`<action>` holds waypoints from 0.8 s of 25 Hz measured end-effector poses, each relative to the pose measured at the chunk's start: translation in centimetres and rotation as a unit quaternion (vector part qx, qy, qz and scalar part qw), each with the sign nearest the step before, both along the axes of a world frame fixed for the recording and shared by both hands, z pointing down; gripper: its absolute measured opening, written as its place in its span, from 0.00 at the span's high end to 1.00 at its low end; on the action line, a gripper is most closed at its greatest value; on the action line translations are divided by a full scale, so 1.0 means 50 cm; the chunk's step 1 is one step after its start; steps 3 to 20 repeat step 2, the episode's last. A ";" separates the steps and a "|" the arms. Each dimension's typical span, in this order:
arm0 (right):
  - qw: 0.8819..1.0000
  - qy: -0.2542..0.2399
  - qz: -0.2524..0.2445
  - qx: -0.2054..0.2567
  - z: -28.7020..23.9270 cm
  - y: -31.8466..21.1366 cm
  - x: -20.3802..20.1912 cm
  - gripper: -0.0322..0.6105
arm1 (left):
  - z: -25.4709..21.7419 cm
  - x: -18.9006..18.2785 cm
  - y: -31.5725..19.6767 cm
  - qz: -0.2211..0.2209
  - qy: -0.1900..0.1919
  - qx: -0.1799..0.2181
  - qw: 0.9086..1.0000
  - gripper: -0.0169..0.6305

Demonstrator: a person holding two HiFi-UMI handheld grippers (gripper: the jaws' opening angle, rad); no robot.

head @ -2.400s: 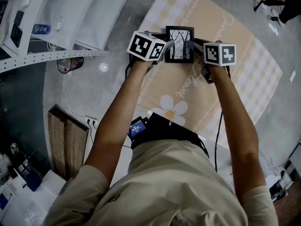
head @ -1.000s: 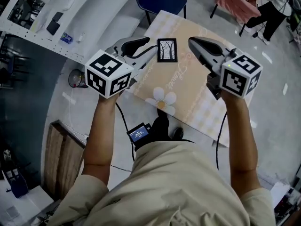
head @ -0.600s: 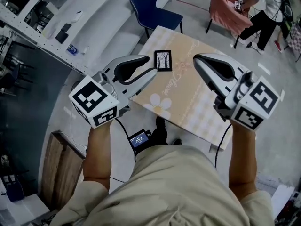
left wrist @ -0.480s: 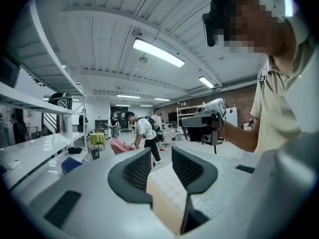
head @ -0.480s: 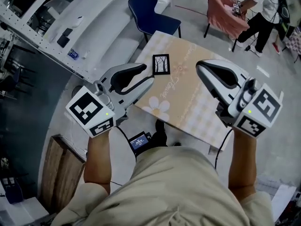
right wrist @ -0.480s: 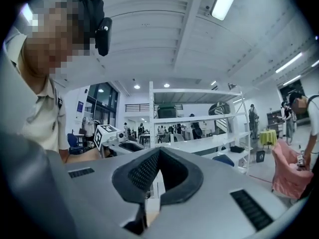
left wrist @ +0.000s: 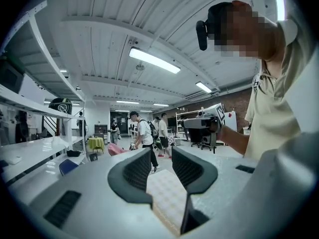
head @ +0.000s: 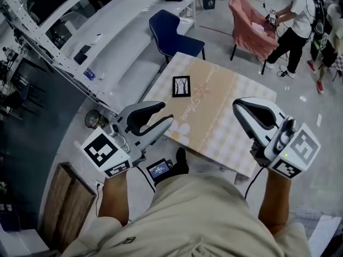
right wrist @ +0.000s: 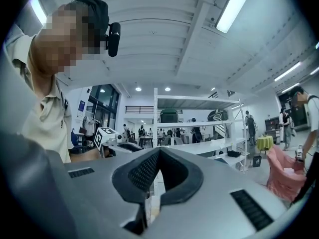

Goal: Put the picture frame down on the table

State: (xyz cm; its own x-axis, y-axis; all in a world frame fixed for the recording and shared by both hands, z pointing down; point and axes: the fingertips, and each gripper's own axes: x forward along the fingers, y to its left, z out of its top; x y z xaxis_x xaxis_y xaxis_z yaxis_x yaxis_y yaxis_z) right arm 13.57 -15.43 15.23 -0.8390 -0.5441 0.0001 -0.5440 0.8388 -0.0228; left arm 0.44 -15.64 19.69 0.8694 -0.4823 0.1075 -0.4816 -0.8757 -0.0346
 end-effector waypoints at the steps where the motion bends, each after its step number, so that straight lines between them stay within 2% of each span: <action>1: 1.000 0.001 0.000 -0.001 -0.002 0.012 0.006 0.95 | -0.003 0.003 0.012 -0.001 0.005 -0.002 1.000 0.77; 20: 1.000 0.001 0.001 -0.002 -0.004 0.024 0.012 0.95 | -0.006 0.005 0.025 -0.001 0.009 -0.005 1.000 0.77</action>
